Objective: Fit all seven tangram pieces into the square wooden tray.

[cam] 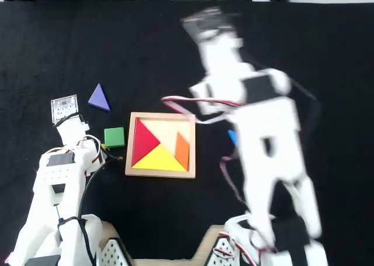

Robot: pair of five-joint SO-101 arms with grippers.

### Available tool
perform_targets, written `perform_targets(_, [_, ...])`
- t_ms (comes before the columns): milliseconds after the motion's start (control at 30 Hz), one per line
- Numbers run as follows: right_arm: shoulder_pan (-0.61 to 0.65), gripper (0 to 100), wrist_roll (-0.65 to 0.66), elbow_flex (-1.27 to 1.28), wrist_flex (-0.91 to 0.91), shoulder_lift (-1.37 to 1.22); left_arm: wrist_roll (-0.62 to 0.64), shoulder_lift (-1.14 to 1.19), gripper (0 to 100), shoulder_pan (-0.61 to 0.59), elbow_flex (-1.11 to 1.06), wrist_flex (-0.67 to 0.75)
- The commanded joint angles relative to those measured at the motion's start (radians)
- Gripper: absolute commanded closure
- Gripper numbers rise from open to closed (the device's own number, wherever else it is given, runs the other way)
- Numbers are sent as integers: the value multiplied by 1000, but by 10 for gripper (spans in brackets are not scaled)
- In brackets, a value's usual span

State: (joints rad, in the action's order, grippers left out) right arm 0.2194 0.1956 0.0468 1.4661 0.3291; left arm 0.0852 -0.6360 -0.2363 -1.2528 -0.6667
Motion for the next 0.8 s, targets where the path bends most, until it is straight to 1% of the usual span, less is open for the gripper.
perform_targets(0, [-87, 987, 8, 252, -121, 171, 6, 3, 841, 15, 47, 17])
perform_targets(167, [-86, 987, 0, 591, -371, 278, 6, 3, 841, 7, 45, 17])
perform_targets(267, [-84, 987, -8, 737, -522, 320, 6, 3, 841, 7, 45, 17])
perform_targets(367, [-91, 987, -60, 848, -654, 331, 6, 3, 841, 10, 45, 17])
perform_targets(467, [-87, 987, -80, 901, -712, 315, 6, 3, 841, 8, 45, 17])
perform_targets(667, [-91, 987, -80, 918, -812, 205, 0, 5, 837, 12, 68, 6])
perform_targets(733, [-97, 987, -78, 918, -861, 148, 0, 3, 837, 4, 128, -51])
perform_targets(767, [-103, 987, -78, 918, -885, 117, 0, 3, 836, 2, 193, -97])
